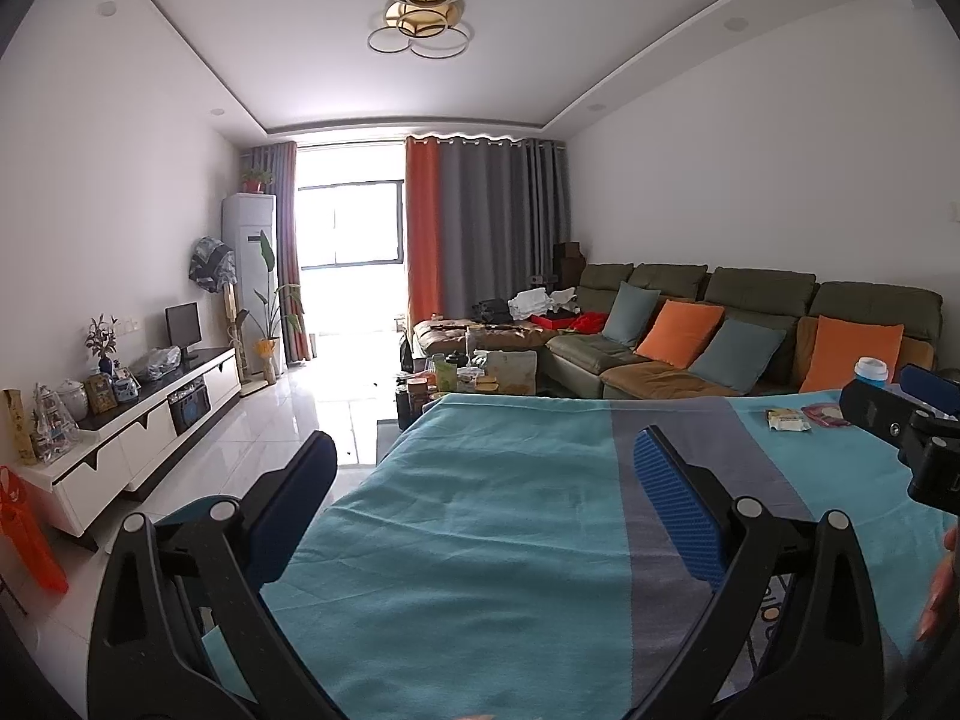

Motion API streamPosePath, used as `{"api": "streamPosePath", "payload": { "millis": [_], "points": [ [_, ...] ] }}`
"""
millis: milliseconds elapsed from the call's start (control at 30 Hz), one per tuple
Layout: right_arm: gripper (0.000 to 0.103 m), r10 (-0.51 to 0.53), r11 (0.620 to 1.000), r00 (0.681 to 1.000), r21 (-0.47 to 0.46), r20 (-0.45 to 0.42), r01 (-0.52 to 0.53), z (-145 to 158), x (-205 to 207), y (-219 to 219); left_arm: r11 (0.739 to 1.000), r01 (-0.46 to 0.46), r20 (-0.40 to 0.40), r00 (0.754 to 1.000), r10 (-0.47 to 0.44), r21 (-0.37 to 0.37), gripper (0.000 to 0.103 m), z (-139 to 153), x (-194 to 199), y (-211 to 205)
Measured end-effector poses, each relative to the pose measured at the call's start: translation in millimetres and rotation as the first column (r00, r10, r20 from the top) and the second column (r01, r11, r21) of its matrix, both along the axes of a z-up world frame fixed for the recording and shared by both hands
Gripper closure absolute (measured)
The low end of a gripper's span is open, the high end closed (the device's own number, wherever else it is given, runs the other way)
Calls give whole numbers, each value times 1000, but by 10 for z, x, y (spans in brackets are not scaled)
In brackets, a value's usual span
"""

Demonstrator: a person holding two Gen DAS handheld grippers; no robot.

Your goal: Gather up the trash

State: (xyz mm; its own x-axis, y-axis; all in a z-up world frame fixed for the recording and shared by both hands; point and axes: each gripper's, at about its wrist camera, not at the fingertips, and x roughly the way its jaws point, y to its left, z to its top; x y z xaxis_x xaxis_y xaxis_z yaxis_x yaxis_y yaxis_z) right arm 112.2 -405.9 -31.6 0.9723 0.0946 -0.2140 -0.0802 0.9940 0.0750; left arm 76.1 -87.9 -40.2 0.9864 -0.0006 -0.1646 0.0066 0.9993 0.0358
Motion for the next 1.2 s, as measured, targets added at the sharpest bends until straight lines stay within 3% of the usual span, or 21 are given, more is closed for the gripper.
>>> {"api": "streamPosePath", "payload": {
  "millis": [1200],
  "points": [
    [7, -2, 1000, 1000, 1, 1, 2, -2, -6, -15, 1000, -13, 2, 1000, 13, 0, 6, -21, 35, 22]
  ]
}}
